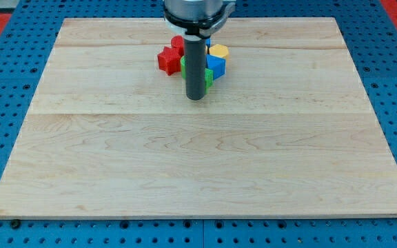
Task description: Push the yellow heart to the top left of the board
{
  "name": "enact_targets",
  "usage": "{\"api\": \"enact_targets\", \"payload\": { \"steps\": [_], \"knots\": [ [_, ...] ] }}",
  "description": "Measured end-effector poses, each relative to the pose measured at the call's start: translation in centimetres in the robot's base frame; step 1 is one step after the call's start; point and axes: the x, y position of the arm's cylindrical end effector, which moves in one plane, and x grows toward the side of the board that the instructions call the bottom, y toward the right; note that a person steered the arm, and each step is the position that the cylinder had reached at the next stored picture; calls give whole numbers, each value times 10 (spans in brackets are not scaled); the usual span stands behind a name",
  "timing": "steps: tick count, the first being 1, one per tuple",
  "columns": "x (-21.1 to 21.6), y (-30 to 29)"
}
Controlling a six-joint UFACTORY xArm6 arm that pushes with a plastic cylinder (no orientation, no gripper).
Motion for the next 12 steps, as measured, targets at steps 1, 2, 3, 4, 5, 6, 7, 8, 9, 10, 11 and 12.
{"api": "enact_targets", "payload": {
  "steps": [1,2,3,4,5,6,7,8,9,10,11,12],
  "knots": [
    [5,-8],
    [14,24],
    [11,88],
    [-5,105],
    [-32,115],
    [-52,92],
    [-74,63],
    [-92,30],
    [-100,-5],
    [-116,-4],
    [-142,5],
    [-155,-25]
  ]
}}
